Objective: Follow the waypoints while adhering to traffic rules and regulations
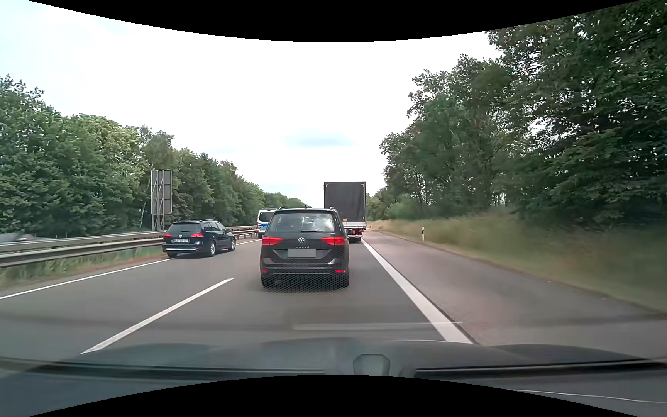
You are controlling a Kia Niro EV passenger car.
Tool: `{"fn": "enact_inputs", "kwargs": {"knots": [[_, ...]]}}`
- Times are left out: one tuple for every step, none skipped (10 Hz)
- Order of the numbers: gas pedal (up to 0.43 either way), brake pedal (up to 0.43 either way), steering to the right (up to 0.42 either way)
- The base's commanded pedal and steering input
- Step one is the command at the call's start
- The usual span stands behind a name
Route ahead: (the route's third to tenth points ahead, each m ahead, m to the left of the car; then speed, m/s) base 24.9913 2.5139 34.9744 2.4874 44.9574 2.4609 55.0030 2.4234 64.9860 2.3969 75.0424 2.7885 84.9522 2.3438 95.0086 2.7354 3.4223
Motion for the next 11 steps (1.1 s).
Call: {"fn": "enact_inputs", "kwargs": {"knots": [[0.039, 0.0, -0.004], [0.039, 0.0, -0.004], [0.039, 0.0, -0.004], [0.039, 0.0, -0.005], [0.039, 0.0, -0.006], [0.039, 0.0, -0.006], [0.039, 0.0, -0.006], [0.039, 0.0, -0.005], [0.039, 0.0, -0.005], [0.039, 0.0, -0.005], [0.039, 0.0, -0.005]]}}
